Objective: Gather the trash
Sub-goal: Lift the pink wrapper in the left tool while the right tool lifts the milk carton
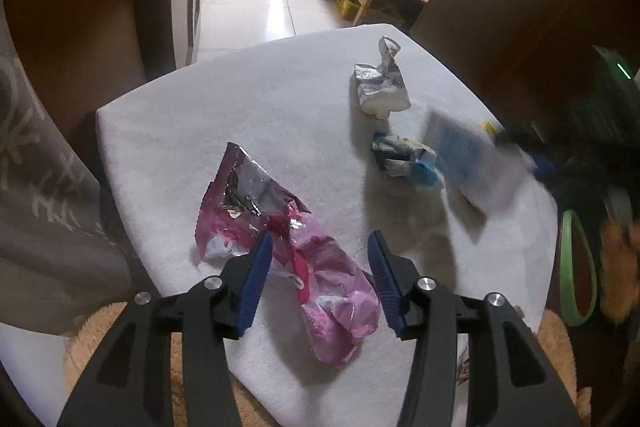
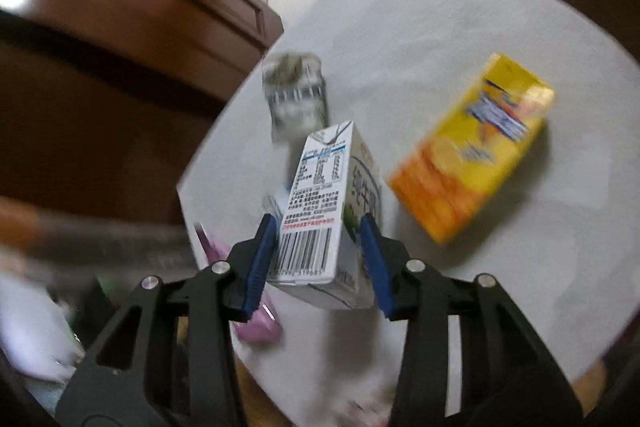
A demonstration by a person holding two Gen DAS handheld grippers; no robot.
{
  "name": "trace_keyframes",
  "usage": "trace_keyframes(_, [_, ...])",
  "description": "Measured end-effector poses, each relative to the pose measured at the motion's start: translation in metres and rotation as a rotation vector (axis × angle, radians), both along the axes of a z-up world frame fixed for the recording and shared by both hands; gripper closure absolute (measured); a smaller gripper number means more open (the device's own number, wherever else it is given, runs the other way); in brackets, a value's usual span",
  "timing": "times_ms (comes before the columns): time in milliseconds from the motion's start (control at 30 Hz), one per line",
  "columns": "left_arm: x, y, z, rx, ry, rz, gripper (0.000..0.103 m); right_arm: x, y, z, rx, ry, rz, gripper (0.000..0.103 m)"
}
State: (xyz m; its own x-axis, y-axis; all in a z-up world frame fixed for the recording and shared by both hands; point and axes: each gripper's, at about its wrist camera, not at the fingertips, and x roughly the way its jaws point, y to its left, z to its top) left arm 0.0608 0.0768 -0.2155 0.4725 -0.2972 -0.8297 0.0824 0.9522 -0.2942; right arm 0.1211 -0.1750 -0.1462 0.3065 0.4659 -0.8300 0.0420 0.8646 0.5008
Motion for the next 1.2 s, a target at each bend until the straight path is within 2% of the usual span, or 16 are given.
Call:
trace_keyframes(133, [0.003, -0.006, -0.009, -0.004, 0.038, -0.003, 0.056, -0.043, -0.003, -0.002, -0.181, -0.028, 0.075, 0.063])
trace_keyframes(233, [0.003, -0.014, -0.012, -0.028, 0.066, -0.017, 0.056, -0.065, -0.020, -0.011, -0.227, -0.022, 0.084, 0.063])
trace_keyframes(300, [0.003, -0.020, -0.012, 0.005, 0.065, -0.024, 0.056, -0.070, -0.029, -0.018, -0.221, -0.013, 0.066, 0.055])
trace_keyframes(367, [0.003, -0.024, -0.015, 0.038, 0.068, -0.028, 0.056, -0.072, -0.032, -0.018, -0.221, -0.014, 0.044, 0.032])
trace_keyframes(433, [0.004, -0.024, -0.018, 0.047, 0.081, -0.021, 0.056, -0.067, -0.033, -0.019, -0.234, -0.019, 0.025, 0.024])
trace_keyframes(567, [0.006, -0.025, -0.021, 0.059, 0.084, -0.005, 0.056, -0.060, -0.019, -0.021, -0.230, -0.028, 0.012, 0.020])
trace_keyframes(700, [0.006, -0.029, -0.024, 0.103, 0.080, -0.022, 0.060, -0.055, 0.002, -0.029, -0.287, -0.036, 0.033, 0.020])
trace_keyframes(800, [0.004, -0.033, -0.025, 0.116, 0.074, -0.035, 0.075, -0.057, 0.007, -0.036, -0.293, -0.039, 0.023, 0.023])
trace_keyframes(867, [0.002, -0.032, -0.023, 0.136, 0.058, -0.041, 0.085, -0.057, 0.009, -0.041, -0.285, -0.035, 0.027, 0.048])
trace_keyframes(933, [0.000, -0.032, -0.018, 0.176, 0.019, -0.034, 0.090, -0.057, 0.008, -0.043, -0.261, -0.025, 0.030, 0.060])
trace_keyframes(1000, [-0.003, -0.032, -0.005, 0.208, -0.042, -0.025, 0.094, -0.061, 0.006, -0.038, -0.233, -0.046, 0.023, 0.061])
trace_keyframes(1200, [-0.012, -0.033, 0.051, 0.214, -0.196, -0.015, 0.095, -0.077, -0.002, 0.007, -0.190, -0.184, -0.012, 0.062])
